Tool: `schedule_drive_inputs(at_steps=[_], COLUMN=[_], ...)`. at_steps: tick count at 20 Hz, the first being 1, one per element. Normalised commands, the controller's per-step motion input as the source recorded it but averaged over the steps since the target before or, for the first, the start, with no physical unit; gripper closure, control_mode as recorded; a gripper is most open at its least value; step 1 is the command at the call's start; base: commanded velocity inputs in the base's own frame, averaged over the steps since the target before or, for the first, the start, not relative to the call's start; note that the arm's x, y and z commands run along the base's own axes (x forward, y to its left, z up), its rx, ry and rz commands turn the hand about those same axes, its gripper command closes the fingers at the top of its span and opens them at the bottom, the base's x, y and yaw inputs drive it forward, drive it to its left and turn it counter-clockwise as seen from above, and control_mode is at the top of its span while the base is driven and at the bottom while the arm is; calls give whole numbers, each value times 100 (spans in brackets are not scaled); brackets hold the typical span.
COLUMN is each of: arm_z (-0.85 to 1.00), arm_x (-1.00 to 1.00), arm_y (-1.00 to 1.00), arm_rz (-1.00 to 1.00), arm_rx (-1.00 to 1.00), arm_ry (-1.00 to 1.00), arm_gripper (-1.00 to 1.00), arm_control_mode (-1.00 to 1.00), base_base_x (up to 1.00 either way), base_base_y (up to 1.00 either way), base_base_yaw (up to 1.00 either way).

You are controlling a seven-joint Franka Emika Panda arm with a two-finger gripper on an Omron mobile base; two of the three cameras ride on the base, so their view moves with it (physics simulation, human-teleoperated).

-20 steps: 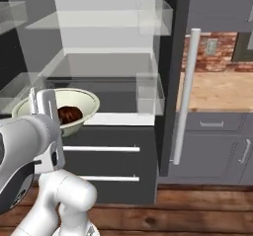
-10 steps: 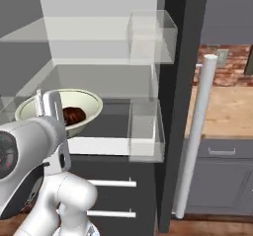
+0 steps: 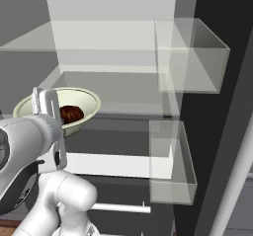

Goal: Place one of the steaks on the plate and the other in the bowl. Then place the bowl in the fridge.

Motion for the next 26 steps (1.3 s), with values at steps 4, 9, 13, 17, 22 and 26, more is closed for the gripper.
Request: schedule_drive_inputs(at_steps=[4, 9, 13, 17, 22, 26], arm_z=[0, 0, -12, -53, -45, -28], arm_x=[0, 0, 23, 100, 98, 83], arm_y=[0, 0, 12, 35, 38, 24], arm_rz=[0, 0, 1, 1, 0, 0], arm_rx=[0, 0, 2, 12, 9, 2], arm_ry=[0, 0, 0, 5, 1, -6], arm_gripper=[100, 100, 100, 100, 100, 100], arm_control_mode=[100, 100, -100, -100, -100, -100], base_base_x=[71, 52, 47, 0, 0, 0], base_base_y=[0, 13, 36, 0, 0, 0], base_base_yaw=[19, 23, 9, 0, 0, 0])
